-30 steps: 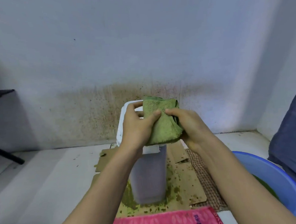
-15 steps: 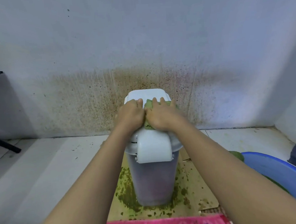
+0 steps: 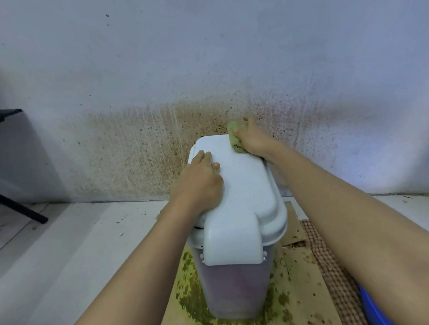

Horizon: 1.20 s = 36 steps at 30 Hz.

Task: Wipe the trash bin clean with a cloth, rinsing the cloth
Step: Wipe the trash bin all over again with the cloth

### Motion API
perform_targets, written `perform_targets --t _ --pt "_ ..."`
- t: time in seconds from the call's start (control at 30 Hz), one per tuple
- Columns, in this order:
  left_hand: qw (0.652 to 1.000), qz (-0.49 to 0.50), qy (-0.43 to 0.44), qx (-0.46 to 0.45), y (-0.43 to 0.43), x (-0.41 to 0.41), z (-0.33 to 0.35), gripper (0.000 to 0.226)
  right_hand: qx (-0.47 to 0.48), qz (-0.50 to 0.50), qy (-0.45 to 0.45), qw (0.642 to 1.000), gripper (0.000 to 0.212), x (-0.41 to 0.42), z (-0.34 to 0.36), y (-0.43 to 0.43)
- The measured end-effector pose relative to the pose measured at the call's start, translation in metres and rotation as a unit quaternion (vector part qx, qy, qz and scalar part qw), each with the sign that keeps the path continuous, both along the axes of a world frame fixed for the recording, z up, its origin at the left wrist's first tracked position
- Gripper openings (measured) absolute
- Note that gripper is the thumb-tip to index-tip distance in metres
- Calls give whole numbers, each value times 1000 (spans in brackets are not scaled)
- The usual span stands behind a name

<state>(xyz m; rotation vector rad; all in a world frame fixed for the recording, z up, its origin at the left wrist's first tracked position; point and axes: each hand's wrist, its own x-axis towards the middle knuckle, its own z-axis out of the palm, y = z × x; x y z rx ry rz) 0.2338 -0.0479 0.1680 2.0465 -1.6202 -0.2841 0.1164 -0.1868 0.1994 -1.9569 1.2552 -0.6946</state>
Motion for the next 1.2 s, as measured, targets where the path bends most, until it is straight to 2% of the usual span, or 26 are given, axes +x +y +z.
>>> perform_targets --t 0.07,0.2,0.37,0.5,0.57,0.67,0.73,0.83,1.0,1.2 --pt "1000 -5 -11 7 1 -2 3 38 -12 14 -48 999 40 -15 -6 12" --pt "1000 9 -17 17 3 -3 7 38 23 16 -172 985 36 -45 -26 55" --pt "998 21 -27 50 9 -12 18 43 67 20 -328 942 34 -84 -47 140" --pt "993 52 -24 103 7 -22 31 57 129 -7 -402 906 35 -104 -52 183" --pt "991 72 -43 108 4 -29 31 63 150 3 -385 911 36 -104 -49 178" --pt "986 93 -97 102 4 -34 23 69 157 -11 -338 928 52 -86 -42 158" --pt "985 95 -105 99 2 -33 17 73 139 -45 -331 932 46 -73 -41 135" --pt "985 99 -105 98 1 -30 13 82 166 -70 -335 925 30 -60 -45 86" --pt "983 103 -123 89 -2 -32 11 69 154 -48 -295 942 45 -32 -46 0" --pt "983 99 -126 95 -5 -29 11 81 139 -62 -328 932 44 -23 -51 -15"
